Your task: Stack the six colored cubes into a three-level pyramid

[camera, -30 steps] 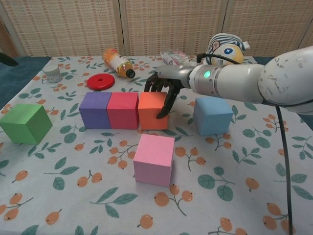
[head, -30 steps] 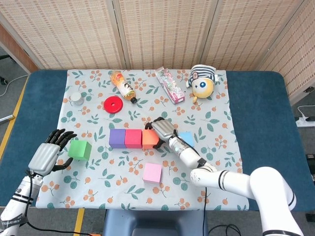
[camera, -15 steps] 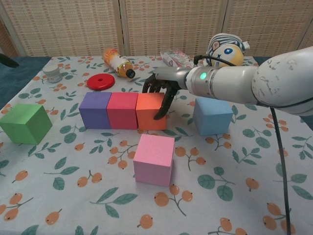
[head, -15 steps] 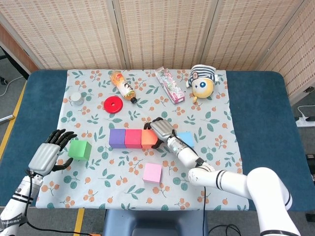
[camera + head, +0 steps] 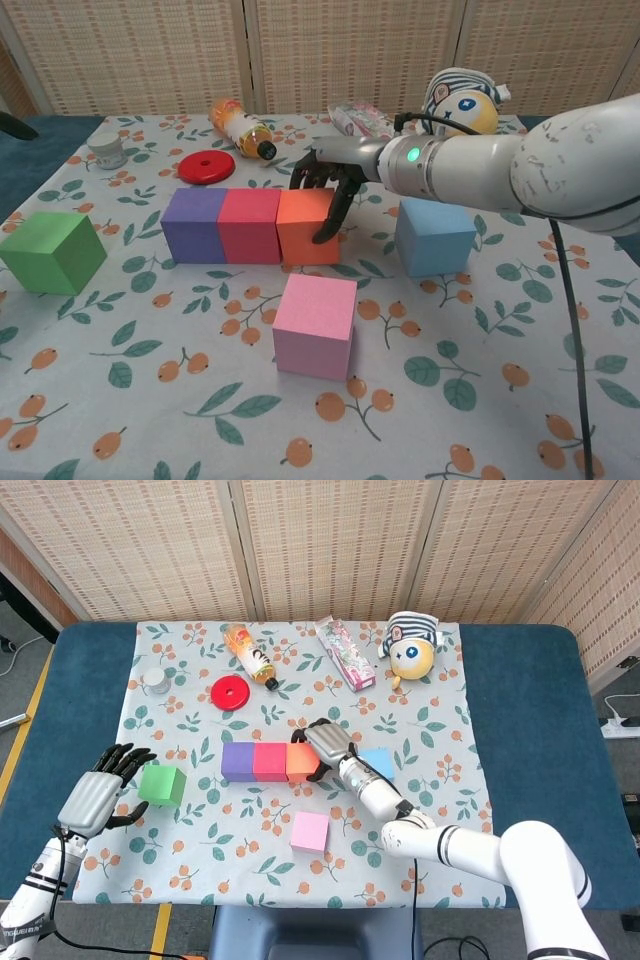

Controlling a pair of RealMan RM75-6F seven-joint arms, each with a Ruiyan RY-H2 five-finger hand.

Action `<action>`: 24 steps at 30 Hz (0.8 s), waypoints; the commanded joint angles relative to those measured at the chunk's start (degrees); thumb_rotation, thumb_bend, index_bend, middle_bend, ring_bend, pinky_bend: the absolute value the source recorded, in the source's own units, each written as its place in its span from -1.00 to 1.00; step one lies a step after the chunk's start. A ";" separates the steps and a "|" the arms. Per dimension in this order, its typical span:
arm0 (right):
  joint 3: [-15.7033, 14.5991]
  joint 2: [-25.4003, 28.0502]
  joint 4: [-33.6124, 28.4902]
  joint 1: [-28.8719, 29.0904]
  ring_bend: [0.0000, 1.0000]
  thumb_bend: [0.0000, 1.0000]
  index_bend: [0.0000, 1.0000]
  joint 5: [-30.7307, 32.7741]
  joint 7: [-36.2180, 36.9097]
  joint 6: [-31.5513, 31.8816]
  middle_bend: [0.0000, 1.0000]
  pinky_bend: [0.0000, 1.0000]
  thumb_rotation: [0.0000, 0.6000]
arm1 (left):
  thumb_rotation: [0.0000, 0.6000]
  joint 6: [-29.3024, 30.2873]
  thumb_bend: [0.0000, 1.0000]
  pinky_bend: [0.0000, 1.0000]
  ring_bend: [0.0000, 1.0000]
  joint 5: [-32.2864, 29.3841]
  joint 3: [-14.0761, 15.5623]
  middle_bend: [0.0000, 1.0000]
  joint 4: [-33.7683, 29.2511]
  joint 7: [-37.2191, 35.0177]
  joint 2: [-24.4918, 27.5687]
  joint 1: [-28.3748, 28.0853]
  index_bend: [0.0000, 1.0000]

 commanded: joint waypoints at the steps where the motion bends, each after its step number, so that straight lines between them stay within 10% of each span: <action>1: 0.10 0.05 -0.10 -0.05 -0.60 -0.85 -0.37 0.00 0.08 0.05 -0.37 -0.74 1.00 | 1.00 0.04 -0.29 -0.88 -1.00 0.03 -0.03 -0.77 0.00 0.01 0.00 -0.01 -0.68; 24: 0.64 -0.84 1.08 -0.02 -0.60 -0.85 -0.39 -0.07 0.81 -0.28 -0.37 -0.75 1.00 | 1.00 0.02 -0.29 -0.88 -1.00 0.06 0.06 -0.77 0.31 -0.44 -0.11 0.06 -0.68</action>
